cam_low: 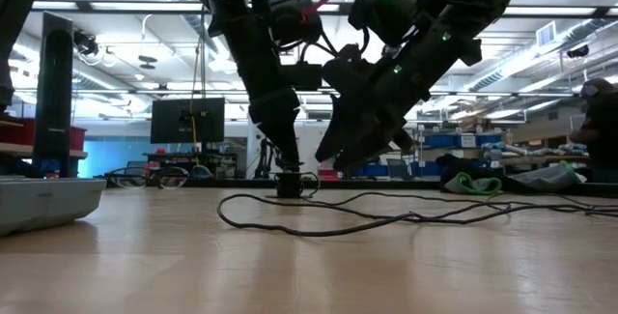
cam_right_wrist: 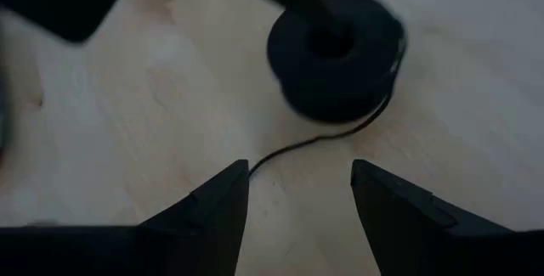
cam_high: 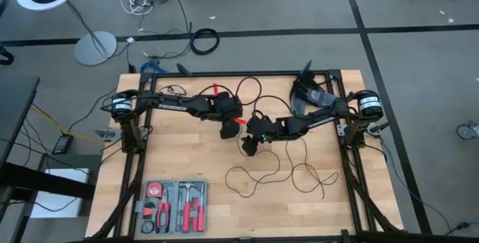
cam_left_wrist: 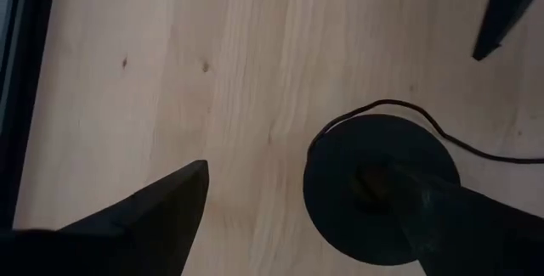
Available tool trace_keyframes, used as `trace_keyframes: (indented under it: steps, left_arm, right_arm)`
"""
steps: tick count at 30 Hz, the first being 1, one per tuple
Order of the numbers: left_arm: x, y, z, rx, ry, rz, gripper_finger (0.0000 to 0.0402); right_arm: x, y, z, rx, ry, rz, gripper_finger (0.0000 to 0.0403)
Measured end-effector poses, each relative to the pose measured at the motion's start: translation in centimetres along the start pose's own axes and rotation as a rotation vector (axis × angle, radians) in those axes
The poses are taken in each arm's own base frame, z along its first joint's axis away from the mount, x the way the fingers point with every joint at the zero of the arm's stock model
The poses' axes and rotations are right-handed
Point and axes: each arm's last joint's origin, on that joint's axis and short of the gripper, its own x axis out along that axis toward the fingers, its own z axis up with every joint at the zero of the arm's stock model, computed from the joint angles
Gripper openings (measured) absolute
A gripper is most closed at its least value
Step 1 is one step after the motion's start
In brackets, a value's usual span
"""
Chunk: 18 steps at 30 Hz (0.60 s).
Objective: Coil cords
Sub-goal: Uncoil the black wire from the black spool
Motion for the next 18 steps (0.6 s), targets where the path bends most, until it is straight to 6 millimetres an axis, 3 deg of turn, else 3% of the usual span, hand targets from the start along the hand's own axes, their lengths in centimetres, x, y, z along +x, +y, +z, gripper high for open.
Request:
trace_keyframes:
  steps: [10, 18]
  left_arm:
    - [1.8, -0.4, -0.5, 0.023, 0.056, -0.006, 0.0363]
    - [1.8, -0.4, -0.5, 0.023, 0.058, -0.005, 0.0363]
  right_arm:
    - [-0.2, 0.6, -0.2, 0.032, -0.041, -0.016, 0.0209]
    - [-0.2, 1.1, -0.1, 0.045, -0.073, 0.005, 0.0209]
